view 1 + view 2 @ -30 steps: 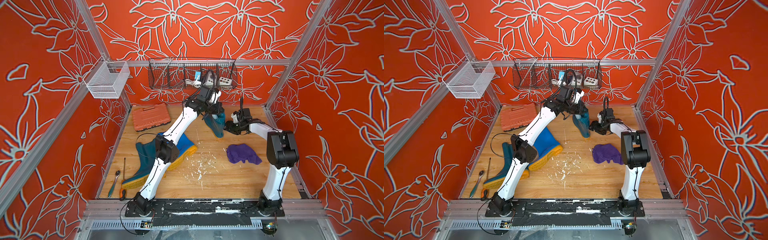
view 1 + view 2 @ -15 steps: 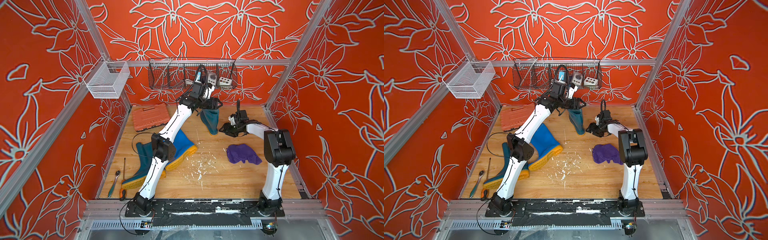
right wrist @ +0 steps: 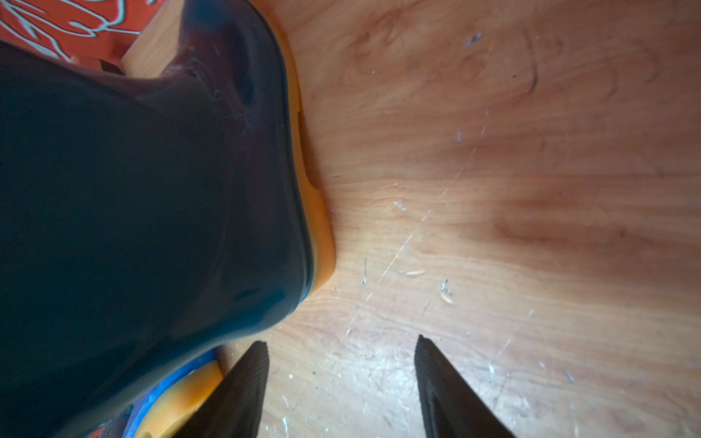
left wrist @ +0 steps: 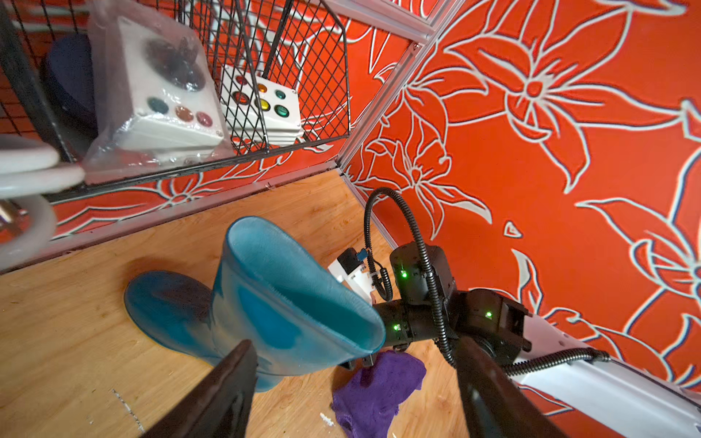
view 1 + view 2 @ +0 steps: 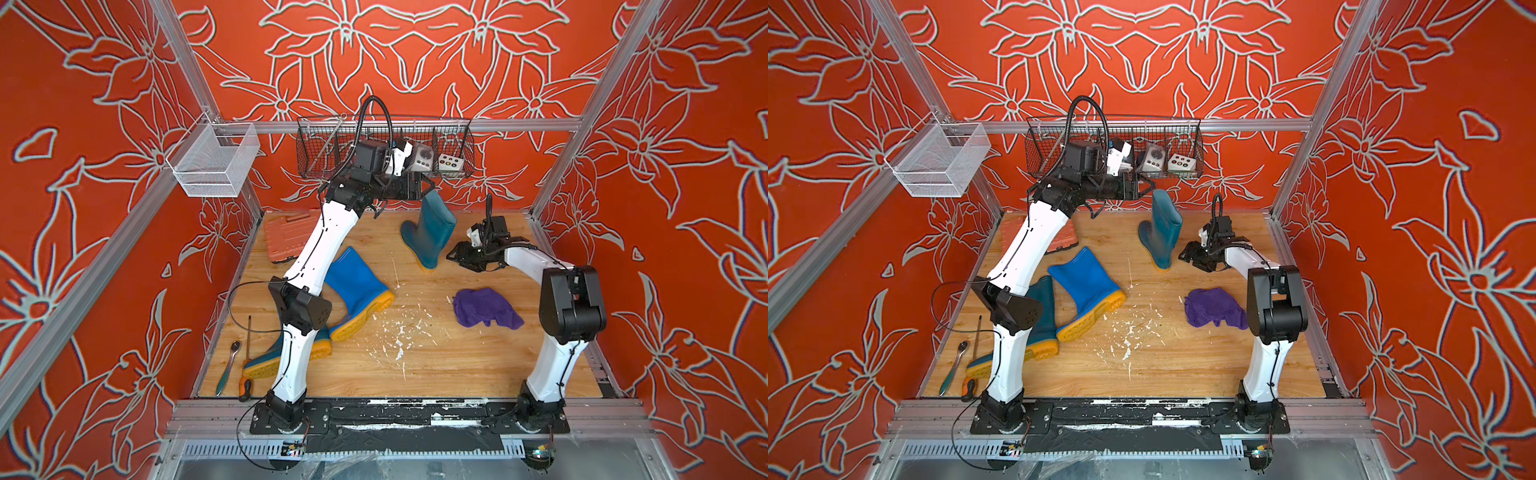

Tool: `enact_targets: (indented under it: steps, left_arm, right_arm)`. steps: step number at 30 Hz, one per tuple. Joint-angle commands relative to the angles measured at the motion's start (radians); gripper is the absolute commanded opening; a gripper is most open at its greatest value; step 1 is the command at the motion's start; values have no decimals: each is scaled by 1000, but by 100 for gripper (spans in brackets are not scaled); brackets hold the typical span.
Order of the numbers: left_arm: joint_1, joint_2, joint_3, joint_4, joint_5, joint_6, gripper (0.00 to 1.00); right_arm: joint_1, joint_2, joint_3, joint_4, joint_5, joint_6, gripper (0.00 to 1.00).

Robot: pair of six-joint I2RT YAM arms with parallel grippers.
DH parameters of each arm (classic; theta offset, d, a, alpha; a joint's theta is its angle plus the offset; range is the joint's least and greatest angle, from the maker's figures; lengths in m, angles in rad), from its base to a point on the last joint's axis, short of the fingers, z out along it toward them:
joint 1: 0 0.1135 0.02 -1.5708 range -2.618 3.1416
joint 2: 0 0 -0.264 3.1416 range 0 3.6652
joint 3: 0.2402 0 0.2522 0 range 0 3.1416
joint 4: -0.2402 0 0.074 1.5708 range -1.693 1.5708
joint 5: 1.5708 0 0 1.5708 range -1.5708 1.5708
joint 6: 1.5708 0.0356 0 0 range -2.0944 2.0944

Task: Wipe the rubber boots with a cloth
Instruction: Move the rubber boot to the center of the board, then adjust the rubber boot at the center of the board, then pick up the cleaning item at the center of the board.

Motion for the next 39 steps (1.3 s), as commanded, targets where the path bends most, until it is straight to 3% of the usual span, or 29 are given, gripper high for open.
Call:
enact_targets:
  steps: [1,4,7,10,14,19,20,21,24,31,39]
  left_arm:
    - [0,-7,-14,-50,-3,12,78]
    - [7,-18,-15,-130,-75,11,75]
    - [34,-45,-50,-271,-258,-22,74]
    - [73,-118,-210,-341,-382,-46,74]
    - [77,-241,-490,-314,-510,-41,72]
    - [77,-299,-745,-274,-571,-62,70]
    - [77,-299,-778,-265,-560,-61,71]
    - [77,-295,-822,-252,-542,-58,72]
    - [77,-264,-912,-200,-491,-64,73]
    - [75,-146,-892,-149,-427,-73,76]
    - [63,36,-779,-226,-518,-59,74]
  right_arm:
    - [4,-38,-22,-26,-24,-23,64]
    - [3,-55,-22,-50,-21,-46,64]
    - [3,-85,-40,-75,-10,-53,64]
    - [4,-132,-71,-157,69,-57,67]
    - [3,-215,-149,-295,316,-26,75]
    - [3,-274,-229,-363,441,-28,84]
    - [2,-276,-234,-375,440,-29,96]
    - [2,-278,-240,-388,444,-28,99]
    - [4,-311,-271,-403,492,-27,99]
    - [2,-329,-299,-410,556,-58,99]
    - [5,-232,-313,-395,482,-66,99]
